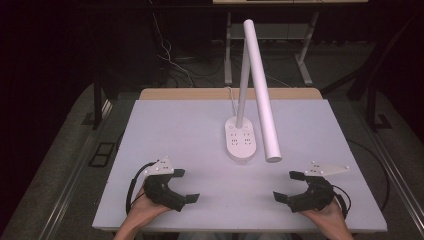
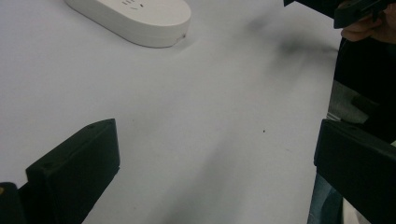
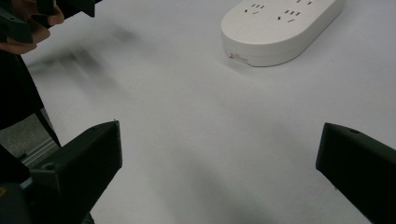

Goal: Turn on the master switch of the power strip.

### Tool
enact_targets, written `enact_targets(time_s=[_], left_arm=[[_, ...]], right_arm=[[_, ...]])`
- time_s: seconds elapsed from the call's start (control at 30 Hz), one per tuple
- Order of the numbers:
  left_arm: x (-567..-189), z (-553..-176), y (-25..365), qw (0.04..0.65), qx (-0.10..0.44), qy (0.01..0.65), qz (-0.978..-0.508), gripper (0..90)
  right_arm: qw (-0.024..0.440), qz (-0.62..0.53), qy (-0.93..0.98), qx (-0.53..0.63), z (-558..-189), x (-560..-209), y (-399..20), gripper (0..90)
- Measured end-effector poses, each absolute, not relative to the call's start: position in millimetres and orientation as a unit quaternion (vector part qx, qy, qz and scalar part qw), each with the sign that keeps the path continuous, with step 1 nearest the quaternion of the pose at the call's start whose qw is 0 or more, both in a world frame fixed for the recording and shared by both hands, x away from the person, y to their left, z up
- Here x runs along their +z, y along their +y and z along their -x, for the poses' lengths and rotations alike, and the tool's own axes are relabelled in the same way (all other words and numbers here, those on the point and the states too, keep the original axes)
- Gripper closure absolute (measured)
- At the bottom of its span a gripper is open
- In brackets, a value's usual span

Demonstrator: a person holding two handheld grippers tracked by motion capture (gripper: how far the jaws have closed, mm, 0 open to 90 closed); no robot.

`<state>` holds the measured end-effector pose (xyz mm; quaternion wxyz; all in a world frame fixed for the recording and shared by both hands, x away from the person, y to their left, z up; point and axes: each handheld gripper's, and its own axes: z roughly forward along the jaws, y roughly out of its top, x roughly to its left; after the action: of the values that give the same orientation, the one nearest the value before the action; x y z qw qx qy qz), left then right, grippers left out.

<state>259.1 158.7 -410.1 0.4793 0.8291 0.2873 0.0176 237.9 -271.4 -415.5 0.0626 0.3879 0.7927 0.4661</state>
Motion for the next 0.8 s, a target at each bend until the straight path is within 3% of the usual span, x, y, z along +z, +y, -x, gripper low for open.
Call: enact_targets(time_s=[0.8], left_arm=[[-381, -299, 150, 0.435, 0.018, 0.269, -0.859, 0.0]], right_arm=[[0.066, -0.397, 0.788, 0.466, -238, -416, -278, 0.0]])
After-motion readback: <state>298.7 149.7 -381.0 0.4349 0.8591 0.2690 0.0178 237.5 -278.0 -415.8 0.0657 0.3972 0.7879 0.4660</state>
